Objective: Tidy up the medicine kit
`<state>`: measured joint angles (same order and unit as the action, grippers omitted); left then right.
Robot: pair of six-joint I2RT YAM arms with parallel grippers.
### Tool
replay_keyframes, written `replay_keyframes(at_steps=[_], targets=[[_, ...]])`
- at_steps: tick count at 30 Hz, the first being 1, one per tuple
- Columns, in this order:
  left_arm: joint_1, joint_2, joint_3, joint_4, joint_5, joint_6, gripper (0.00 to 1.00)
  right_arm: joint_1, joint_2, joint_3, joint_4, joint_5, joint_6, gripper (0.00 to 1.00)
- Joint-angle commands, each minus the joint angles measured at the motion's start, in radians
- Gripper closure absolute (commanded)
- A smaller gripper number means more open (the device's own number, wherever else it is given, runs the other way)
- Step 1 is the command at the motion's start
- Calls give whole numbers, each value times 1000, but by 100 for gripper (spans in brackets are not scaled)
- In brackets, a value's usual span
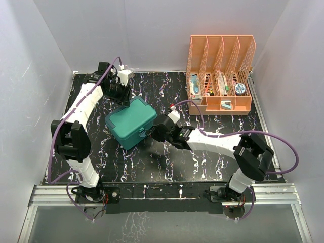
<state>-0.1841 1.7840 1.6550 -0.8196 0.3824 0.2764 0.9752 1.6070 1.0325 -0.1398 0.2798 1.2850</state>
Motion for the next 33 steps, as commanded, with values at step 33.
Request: replay_keyframes(at_steps=[33], targets=[[2,-35,-81,1,-46,22,70,30,-55,150,-27,29,-58,69]])
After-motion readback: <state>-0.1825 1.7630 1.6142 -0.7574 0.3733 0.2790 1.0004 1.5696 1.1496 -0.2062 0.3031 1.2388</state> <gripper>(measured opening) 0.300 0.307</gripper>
